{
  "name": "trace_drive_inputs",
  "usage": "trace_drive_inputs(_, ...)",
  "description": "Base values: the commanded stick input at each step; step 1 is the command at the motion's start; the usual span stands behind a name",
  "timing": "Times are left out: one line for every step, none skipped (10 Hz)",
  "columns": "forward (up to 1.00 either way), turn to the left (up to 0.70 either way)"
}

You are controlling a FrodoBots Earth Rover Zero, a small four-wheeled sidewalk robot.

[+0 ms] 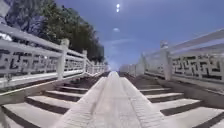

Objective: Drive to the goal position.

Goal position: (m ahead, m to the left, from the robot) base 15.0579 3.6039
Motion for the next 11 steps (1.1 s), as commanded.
trace_drive_inputs(0.7,0.0)
trace_drive_inputs(0.7,0.0)
trace_drive_inputs(0.7,0.0)
trace_drive_inputs(0.7,0.0)
trace_drive_inputs(0.7,0.0)
trace_drive_inputs(0.7,0.0)
trace_drive_inputs(0.7,0.0)
trace_drive_inputs(0.7,0.0)
trace_drive_inputs(0.7,0.0)
trace_drive_inputs(0.7,0.0)
trace_drive_inputs(0.7,0.0)
